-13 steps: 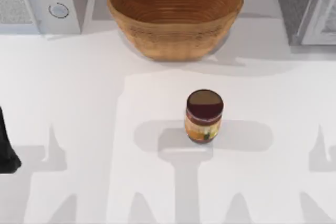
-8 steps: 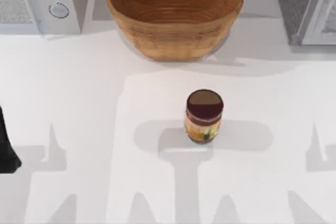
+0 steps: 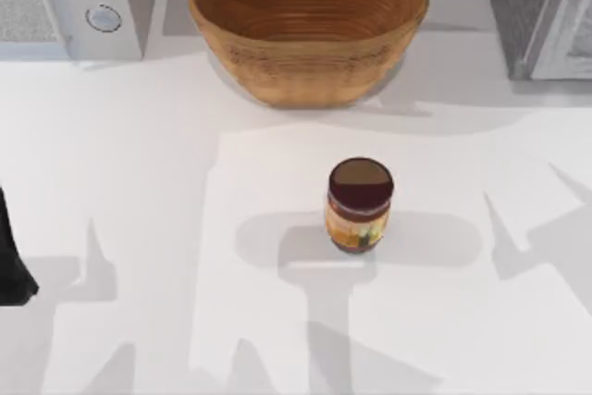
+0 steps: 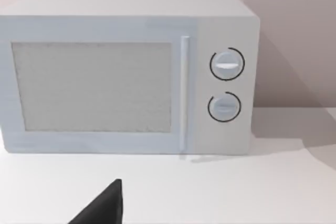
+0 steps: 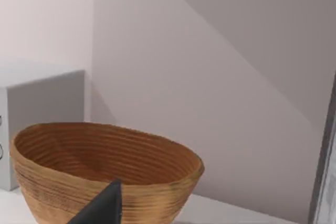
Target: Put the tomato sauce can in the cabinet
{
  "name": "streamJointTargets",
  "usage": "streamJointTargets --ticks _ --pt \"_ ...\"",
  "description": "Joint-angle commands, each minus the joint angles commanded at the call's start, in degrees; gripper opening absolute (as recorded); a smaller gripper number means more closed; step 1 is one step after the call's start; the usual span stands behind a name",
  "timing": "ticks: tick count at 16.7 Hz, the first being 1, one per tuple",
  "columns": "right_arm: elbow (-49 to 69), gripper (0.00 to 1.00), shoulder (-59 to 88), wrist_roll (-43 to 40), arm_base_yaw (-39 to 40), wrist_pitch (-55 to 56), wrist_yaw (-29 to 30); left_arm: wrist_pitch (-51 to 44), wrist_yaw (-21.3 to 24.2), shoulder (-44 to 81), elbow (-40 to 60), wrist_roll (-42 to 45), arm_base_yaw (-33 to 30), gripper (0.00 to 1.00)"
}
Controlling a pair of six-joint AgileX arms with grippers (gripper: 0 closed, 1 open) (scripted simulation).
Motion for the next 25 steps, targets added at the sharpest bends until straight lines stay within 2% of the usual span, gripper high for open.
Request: streamJointTargets --ticks 18,22,25 --pt "31.93 1.0 98.99 2.52 2.11 63.11 -48.74 0.0 0.0 0.0 0.0 0.0 0.0 1.0" --pt "36.19 1.0 113.17 3.43 3.14 71.55 -56.82 0.0 0.0 0.0 0.0 0.0 0.0 1.0" --pt "37.91 1.0 118.74 3.99 3.54 74.87 -60.04 0.0 0.0 0.0 0.0 0.0 0.0 1.0"
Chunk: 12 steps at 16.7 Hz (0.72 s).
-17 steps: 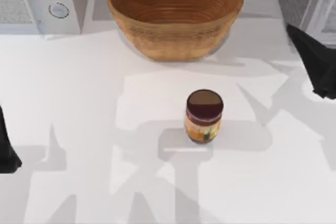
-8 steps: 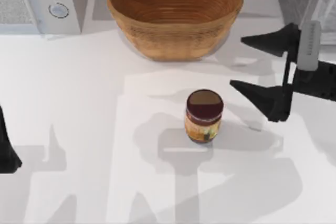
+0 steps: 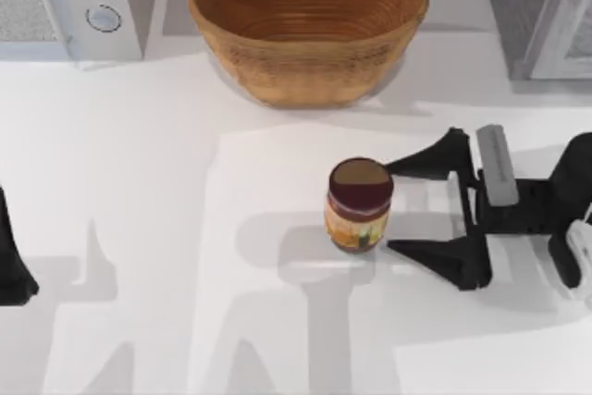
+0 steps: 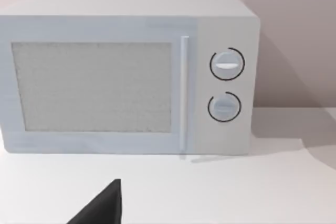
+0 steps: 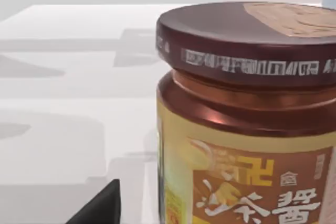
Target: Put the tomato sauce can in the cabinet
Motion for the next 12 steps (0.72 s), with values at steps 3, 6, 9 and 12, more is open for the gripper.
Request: streamJointTargets --ticks 3,6,9,12 --pt "0.27 1.0 0.83 0.1 0.05 0.51 -0.49 0.0 0.0 0.0 0.0 0.0 0.0 1.0" --pt "0.08 1.0 0.74 0.08 -0.27 0.37 -0.39 0.0 0.0 0.0 0.0 0.0 0.0 1.0" --pt "0.83 1.0 0.78 -0.2 1.59 -0.42 1.1 0.0 0.0 0.0 0.0 0.0 0.0 1.0" --pt "2.45 1.0 0.98 -0.72 5.51 -2.36 4.95 0.0 0.0 0.0 0.0 0.0 0.0 1.0"
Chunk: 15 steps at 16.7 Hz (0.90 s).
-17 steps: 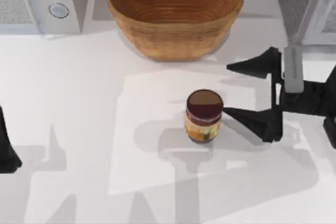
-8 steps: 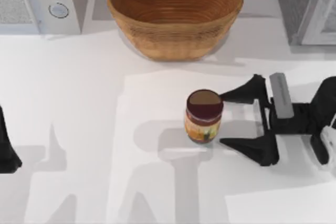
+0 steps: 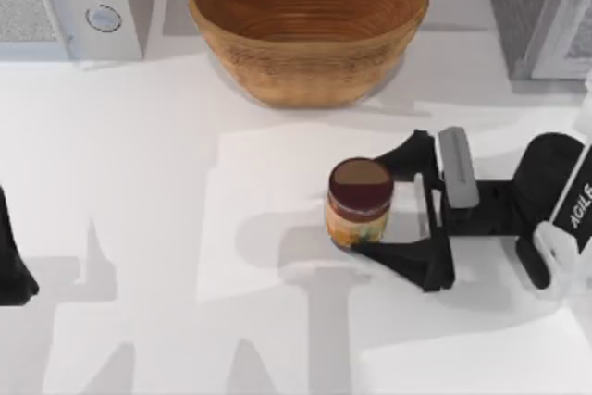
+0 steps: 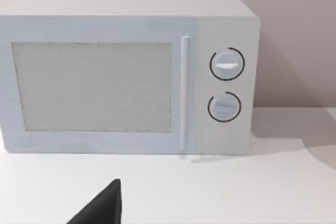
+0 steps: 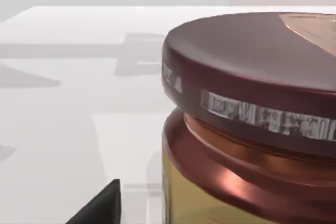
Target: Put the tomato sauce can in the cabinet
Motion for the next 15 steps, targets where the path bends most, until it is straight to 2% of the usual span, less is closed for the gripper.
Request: streamJointTargets --ticks 3,8,15 --pt "1.38 1.0 0.18 -0.42 3.28 -1.63 3.29 0.0 0.0 0.0 0.0 0.0 0.0 1.0" --pt "1.6 1.0 0.21 -0.48 3.81 -1.89 3.82 0.0 0.0 0.0 0.0 0.0 0.0 1.0" --pt "1.6 0.47 0.21 -0.48 3.81 -1.89 3.82 0.0 0.0 0.0 0.0 0.0 0.0 1.0"
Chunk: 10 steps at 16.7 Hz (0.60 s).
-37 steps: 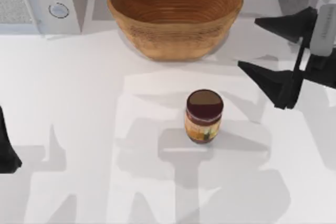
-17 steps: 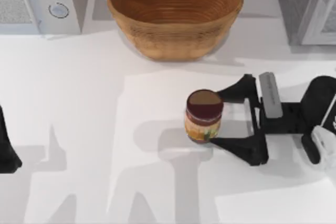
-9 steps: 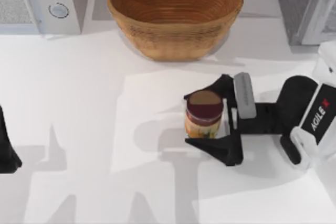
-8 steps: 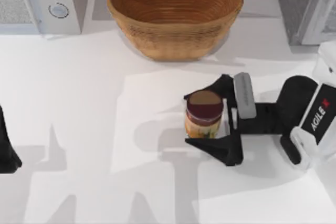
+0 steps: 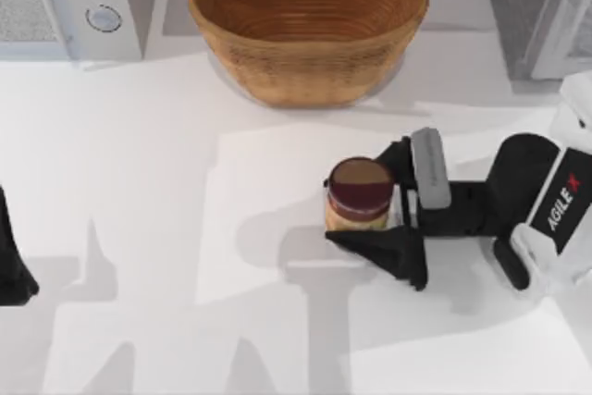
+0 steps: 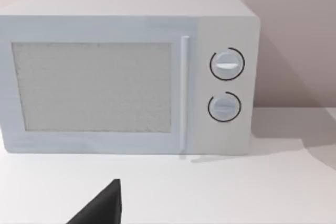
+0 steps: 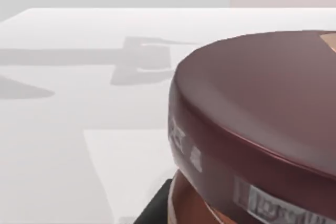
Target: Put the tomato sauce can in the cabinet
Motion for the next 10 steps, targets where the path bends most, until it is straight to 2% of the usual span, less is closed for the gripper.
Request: streamJointTargets --ticks 6,10 --pt "0.0 0.02 0.0 0.0 0.0 0.0 0.0 0.0 0.0 0.0 0.0 0.0 0.0 1.0" --pt "0.0 0.0 0.0 0.0 0.0 0.0 0.0 0.0 0.0 0.0 0.0 0.0 0.0 1.0"
